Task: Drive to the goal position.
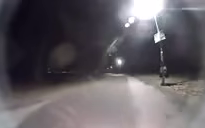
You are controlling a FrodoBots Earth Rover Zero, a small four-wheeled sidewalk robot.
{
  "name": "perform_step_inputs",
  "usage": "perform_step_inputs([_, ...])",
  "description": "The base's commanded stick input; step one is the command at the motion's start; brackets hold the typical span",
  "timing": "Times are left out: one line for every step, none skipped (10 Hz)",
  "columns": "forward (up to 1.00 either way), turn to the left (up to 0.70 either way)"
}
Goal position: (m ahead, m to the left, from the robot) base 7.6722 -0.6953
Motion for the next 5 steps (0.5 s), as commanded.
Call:
perform_step_inputs([1.0, -0.4])
perform_step_inputs([1.0, -0.39])
perform_step_inputs([1.0, -0.38])
perform_step_inputs([1.0, -0.37])
perform_step_inputs([1.0, -0.36])
